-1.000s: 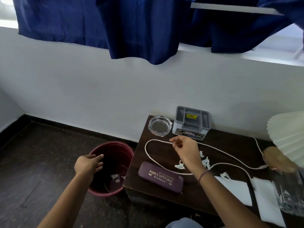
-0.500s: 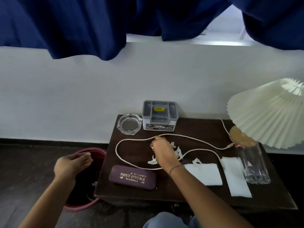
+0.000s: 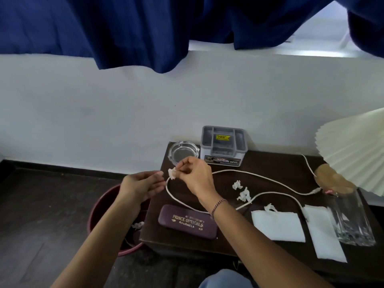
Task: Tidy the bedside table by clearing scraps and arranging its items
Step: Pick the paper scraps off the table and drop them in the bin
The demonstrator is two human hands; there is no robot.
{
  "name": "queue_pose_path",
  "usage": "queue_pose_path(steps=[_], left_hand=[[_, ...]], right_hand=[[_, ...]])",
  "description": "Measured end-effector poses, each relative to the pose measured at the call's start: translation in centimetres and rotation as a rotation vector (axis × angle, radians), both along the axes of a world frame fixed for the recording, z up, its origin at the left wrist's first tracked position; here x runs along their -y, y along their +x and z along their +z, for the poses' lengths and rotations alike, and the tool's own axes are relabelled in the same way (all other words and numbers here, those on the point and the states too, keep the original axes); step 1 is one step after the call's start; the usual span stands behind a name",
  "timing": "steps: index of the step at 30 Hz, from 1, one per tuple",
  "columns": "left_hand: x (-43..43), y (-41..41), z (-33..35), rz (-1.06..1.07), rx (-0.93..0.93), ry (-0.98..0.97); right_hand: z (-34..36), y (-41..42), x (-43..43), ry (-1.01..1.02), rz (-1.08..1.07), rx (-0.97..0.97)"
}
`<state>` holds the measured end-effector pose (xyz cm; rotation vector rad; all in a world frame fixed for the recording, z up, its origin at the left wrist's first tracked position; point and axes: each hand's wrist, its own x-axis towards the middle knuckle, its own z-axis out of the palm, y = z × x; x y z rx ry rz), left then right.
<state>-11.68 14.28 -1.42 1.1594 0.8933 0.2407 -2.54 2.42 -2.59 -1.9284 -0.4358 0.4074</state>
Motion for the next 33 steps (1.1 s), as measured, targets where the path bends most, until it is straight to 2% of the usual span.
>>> queue_pose_path(steps=[3, 9, 15, 18, 23, 33], left_hand=[[-0.3, -0.5, 0.3, -0.011, 0.006, -0.004], [-3.0, -2.9, -0.2, 0.108, -0.015, 0.051], [-6.3, -5.1, -2.3, 0.289, -0.122, 0.140], [-7.4, -5.6, -3.4, 0.333, -0.173, 0.113], [-8.1, -6.3, -4.6, 0.309, -0.255, -0.015], [-6.7, -5.1, -4.2, 0.208, -0.284, 0.037]], right_hand=[[0.4, -1.1, -1.9, 0.051, 0.048, -0.035], [0.2, -2.7, -4.0, 0.053, 0.218, -0.057], [-1.0, -2.5, -3.5, 0.007, 0.208, -0.021], [-1.3, -2.2, -3.1, -0.022, 0.197, -0.019], [-1.4, -1.6, -2.6, -0.045, 0.177, -0.010], [-0.8, 0.6, -0.4, -0.132, 0.160, -0.001]])
